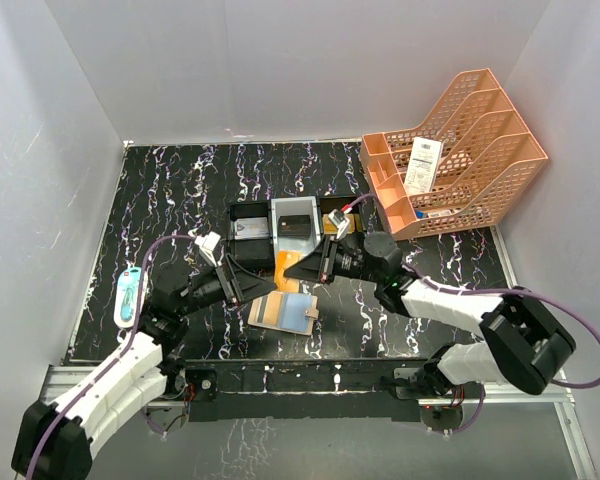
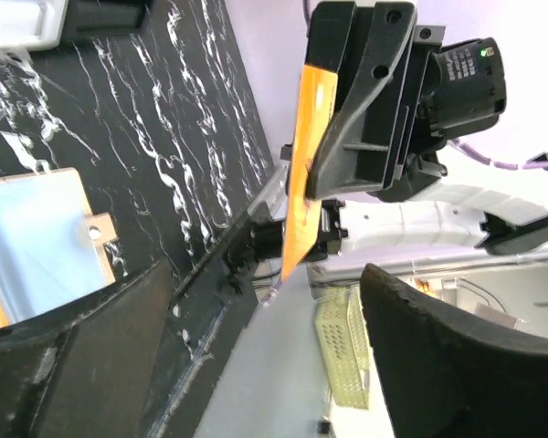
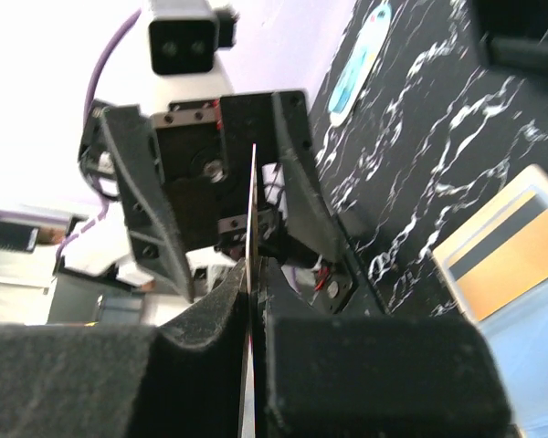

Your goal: Take the credit cards out of the card holder

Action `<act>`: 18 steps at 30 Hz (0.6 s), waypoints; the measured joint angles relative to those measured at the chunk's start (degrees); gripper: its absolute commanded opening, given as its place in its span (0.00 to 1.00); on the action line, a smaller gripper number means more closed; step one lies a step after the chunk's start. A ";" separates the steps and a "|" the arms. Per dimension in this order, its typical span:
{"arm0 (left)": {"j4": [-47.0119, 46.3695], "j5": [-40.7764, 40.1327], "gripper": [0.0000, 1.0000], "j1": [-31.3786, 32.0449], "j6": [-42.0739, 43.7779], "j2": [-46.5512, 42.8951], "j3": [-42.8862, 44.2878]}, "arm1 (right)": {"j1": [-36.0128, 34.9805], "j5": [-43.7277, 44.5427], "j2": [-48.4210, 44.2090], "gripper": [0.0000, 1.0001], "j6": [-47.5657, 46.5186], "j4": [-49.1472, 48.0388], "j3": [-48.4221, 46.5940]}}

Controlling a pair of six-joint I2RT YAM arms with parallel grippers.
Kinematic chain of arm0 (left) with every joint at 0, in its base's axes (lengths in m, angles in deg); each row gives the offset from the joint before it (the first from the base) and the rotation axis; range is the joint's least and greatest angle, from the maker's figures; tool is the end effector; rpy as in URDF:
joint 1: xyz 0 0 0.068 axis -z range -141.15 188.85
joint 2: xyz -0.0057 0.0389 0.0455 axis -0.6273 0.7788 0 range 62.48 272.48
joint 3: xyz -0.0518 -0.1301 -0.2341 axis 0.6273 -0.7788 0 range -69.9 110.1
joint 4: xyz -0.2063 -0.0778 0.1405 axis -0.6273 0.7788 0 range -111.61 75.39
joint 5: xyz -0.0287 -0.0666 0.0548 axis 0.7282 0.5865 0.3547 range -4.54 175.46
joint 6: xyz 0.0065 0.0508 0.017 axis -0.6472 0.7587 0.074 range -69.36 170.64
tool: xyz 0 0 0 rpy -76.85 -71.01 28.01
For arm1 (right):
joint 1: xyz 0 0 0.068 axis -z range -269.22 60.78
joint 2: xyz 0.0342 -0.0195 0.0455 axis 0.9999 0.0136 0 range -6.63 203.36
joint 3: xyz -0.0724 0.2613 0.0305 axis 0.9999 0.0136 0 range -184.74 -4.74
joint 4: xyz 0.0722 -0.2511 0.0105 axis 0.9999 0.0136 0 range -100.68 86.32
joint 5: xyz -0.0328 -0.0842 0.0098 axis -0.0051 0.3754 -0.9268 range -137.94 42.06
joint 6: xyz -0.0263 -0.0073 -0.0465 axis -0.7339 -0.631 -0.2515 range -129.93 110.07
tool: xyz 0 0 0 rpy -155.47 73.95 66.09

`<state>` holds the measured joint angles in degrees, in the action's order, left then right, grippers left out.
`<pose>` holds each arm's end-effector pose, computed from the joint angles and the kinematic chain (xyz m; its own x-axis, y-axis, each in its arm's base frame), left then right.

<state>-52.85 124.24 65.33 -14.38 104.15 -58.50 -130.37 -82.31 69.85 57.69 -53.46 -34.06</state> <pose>0.1390 -0.0941 0.2190 -0.8168 -0.3826 -0.4319 0.3973 0.1698 -0.9018 0.1915 0.1940 0.2235 -0.9161 0.2130 -0.3398 -0.3150 0.1421 0.9384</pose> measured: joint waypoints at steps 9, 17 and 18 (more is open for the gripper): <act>31.85 -13.94 0.99 0.00 14.47 -5.35 15.85 | 5.49 8.90 -9.29 0.00 -16.26 25.20 -6.71; 52.94 -28.48 0.99 0.00 27.67 -0.09 30.12 | 5.66 18.88 -14.97 0.00 -33.40 36.33 -11.13; 54.55 -29.90 0.99 0.00 29.05 0.79 31.69 | 5.66 19.67 -15.15 0.00 -35.10 36.81 -11.34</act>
<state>1.70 94.34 65.33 14.67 104.94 -26.81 -124.70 -62.64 54.71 22.59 -16.65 -45.41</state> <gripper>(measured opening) 0.985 0.009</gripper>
